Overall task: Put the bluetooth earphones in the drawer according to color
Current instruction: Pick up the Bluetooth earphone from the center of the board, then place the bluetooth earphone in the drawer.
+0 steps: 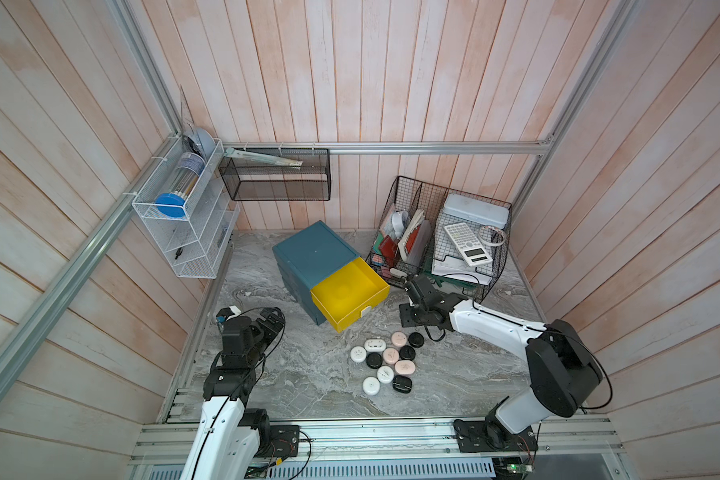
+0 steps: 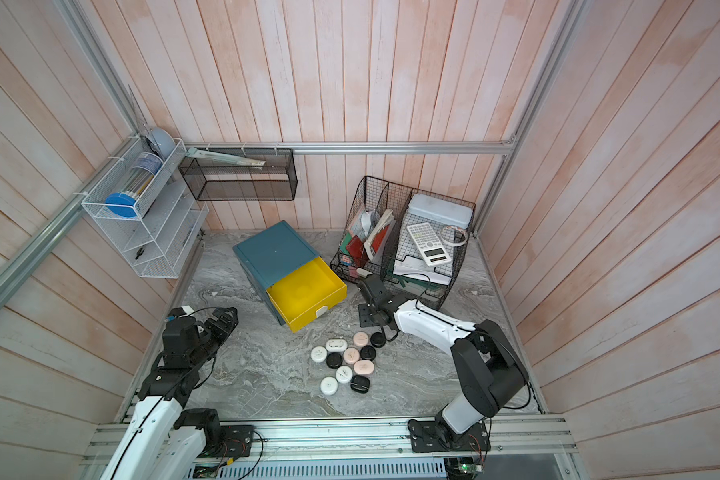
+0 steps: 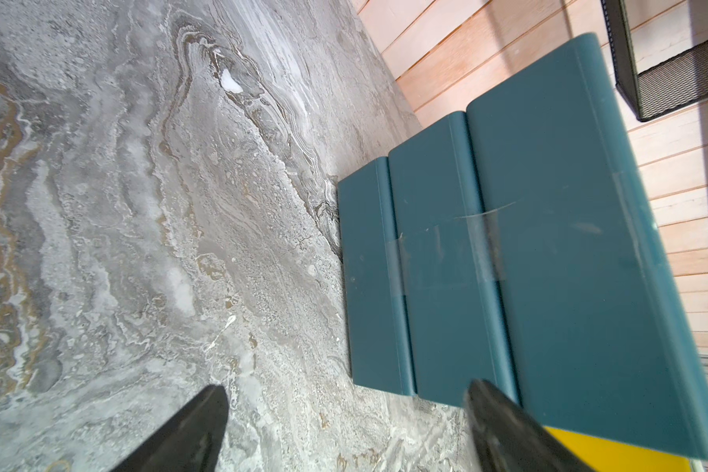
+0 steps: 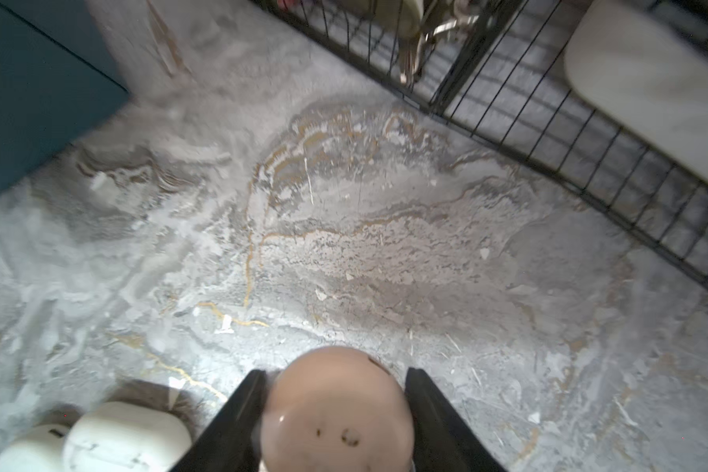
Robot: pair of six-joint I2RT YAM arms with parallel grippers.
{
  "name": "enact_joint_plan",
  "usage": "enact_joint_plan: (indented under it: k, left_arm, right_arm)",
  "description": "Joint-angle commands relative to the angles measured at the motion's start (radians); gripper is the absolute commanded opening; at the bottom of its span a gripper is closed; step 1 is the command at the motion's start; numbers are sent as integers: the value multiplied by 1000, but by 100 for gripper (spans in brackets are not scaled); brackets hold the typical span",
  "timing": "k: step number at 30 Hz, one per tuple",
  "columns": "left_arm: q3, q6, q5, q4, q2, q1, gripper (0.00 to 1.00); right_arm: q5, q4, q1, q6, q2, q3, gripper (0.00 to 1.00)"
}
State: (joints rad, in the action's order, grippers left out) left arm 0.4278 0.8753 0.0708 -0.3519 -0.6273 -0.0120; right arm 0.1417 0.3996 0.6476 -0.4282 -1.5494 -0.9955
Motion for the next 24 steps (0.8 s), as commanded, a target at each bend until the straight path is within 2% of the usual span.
enact_joint_plan:
  k: [1,6,11,19,24]
  left_arm:
    - [7,-22,-8,-7,10,3,96]
    - [8,-21,-6,-12,16,4,97]
    - [12,-28,-8,-24,24,6,97]
    - [17,-30,-2,-15,19,18,97]
    - [35,-34,-31,-21,16,73,97]
  right_arm:
    - [25,65,5,22,61,-75,50]
    - [5,59,7,48,151,-135,50]
    - [-80,-32,7,67,241,-158,49]
    - [-341,-52,13,92,173,-293,49]
    - [-411,-36,29,110,94,-375,49]
